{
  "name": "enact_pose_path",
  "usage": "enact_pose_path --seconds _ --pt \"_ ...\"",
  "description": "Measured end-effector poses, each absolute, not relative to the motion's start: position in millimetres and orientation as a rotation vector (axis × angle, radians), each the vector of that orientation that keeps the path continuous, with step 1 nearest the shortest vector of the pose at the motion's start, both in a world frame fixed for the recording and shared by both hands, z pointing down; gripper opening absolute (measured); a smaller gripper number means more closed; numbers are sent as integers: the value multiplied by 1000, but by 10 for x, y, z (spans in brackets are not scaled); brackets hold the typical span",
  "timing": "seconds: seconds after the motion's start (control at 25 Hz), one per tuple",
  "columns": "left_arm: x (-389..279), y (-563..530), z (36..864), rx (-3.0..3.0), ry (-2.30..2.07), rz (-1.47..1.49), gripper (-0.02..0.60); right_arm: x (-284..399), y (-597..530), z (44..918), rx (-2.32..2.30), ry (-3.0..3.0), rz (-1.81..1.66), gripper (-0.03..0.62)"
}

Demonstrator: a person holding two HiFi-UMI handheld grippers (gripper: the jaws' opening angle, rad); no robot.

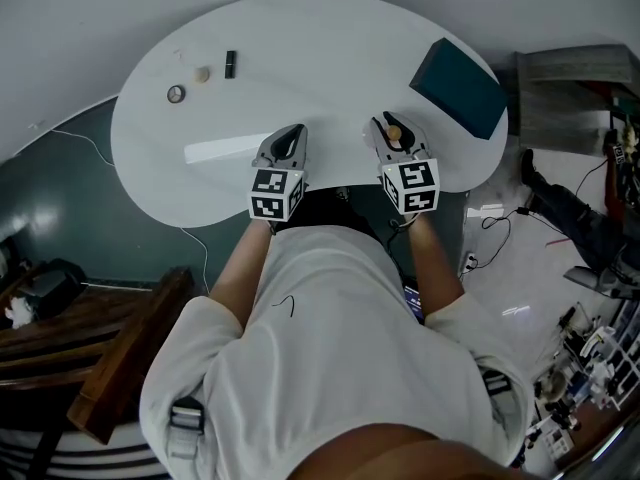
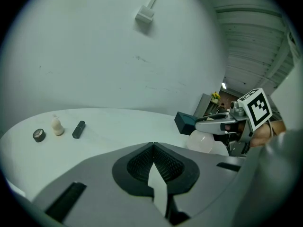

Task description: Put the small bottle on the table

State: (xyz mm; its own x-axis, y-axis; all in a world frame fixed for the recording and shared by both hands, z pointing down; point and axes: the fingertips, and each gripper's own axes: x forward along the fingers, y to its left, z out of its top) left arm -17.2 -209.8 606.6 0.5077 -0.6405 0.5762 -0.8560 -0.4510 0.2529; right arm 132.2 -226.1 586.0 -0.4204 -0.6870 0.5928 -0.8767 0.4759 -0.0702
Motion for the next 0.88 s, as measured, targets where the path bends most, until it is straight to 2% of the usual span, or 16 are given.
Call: enact_pose_path --seconds 0.88 --pt "-437 -2213 6303 2157 -1250 572 12 1137 -2564 6361 1198 -2174 562 94"
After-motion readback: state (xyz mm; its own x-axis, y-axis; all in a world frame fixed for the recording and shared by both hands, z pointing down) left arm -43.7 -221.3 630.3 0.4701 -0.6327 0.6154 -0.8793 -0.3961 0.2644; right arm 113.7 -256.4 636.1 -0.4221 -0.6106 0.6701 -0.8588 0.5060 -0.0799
